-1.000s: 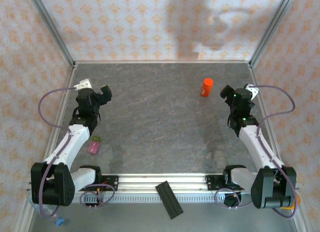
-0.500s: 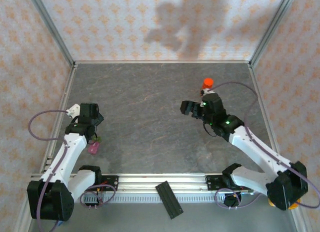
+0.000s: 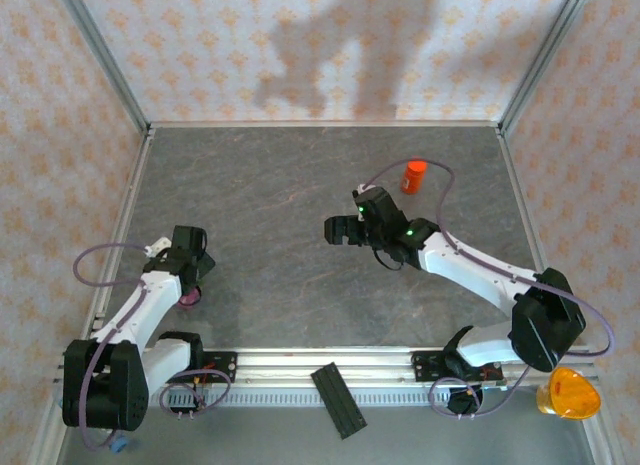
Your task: Sort the pills into containers
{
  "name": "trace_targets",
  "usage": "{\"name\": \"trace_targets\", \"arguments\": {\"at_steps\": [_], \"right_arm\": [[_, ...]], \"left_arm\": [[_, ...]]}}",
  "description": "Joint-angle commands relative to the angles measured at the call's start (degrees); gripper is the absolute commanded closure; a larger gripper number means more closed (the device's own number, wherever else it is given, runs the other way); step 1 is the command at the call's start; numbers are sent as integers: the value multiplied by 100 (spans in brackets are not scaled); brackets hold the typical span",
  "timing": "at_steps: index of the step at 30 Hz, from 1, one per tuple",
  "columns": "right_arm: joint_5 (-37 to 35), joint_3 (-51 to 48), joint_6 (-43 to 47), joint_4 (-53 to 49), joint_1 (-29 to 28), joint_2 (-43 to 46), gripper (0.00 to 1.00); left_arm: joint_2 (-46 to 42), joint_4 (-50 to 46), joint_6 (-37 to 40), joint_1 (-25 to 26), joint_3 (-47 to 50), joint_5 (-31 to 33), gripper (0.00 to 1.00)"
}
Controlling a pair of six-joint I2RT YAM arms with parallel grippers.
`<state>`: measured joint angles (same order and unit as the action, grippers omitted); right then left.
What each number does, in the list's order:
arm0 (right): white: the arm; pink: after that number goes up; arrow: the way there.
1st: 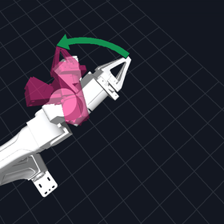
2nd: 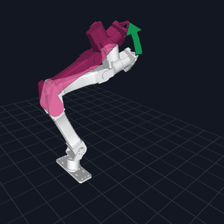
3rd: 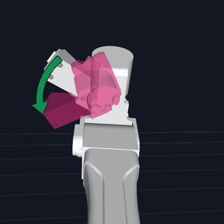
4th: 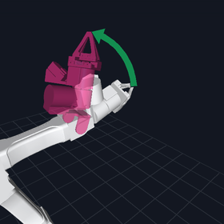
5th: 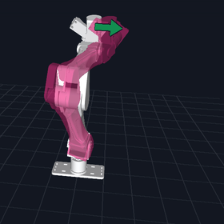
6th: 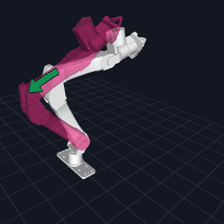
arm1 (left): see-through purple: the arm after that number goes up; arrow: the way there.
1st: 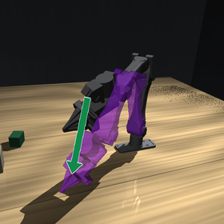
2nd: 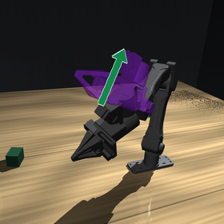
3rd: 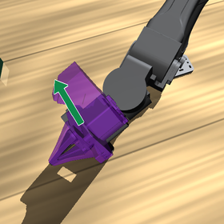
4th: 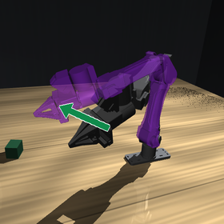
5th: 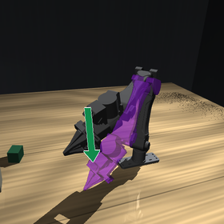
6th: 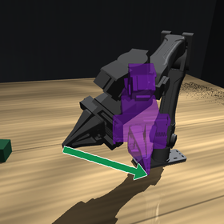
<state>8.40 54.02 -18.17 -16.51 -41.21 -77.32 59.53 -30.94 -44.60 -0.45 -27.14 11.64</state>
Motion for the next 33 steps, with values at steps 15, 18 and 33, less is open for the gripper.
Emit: {"name": "trace_targets", "arguments": {"at_steps": [15, 18, 33], "right_arm": [[-126, 506, -265, -57, -27, -419, 1], [-111, 613, -329, -85, -27, -565, 1], [-52, 688, -470, -100, -27, -818, 1]], "left_arm": [[-644, 950, -782, 658, 366, -1159, 0], [-602, 1178, -1002, 908, 415, -1175, 0], [-1503, -470, -1122, 1296, -181, 418, 0]]}}
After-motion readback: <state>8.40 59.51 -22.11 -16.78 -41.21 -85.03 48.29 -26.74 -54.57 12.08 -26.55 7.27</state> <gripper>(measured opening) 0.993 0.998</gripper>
